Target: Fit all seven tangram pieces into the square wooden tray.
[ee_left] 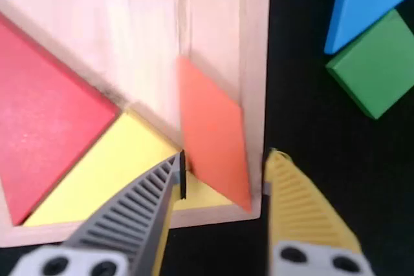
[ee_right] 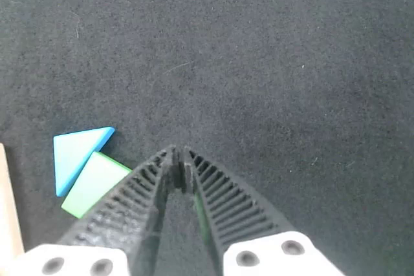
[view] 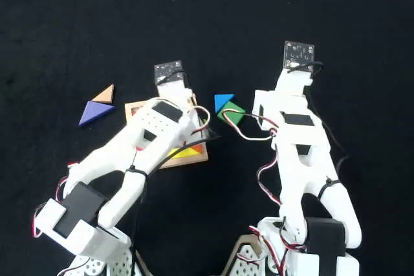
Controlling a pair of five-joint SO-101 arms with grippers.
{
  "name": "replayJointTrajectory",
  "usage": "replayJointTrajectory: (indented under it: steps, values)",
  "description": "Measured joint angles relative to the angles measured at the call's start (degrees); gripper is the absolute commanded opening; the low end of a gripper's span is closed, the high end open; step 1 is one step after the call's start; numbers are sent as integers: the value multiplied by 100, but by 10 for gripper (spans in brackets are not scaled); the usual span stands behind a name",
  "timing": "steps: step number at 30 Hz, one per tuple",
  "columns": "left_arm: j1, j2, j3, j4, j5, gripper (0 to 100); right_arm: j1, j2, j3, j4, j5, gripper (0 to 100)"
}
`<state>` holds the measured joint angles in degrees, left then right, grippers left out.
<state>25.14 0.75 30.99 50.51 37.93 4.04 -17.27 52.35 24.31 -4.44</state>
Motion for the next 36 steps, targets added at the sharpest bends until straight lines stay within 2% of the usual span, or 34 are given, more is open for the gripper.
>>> replayJointTrajectory:
  steps: [13, 22, 25, 29, 36]
  values:
    - [35, 0, -158, 44, -35, 245, 0, 0, 0, 0, 0, 12]
    - [-9, 0, -1002, 1363, -35, 248, 0, 0, 0, 0, 0, 12]
    - [-9, 0, -1090, 1459, -35, 247, 0, 0, 0, 0, 0, 12]
    - [-9, 0, -1099, 993, -35, 246, 0, 0, 0, 0, 0, 12]
    - [-220, 0, -844, -571, -35, 245, 0, 0, 0, 0, 0, 12]
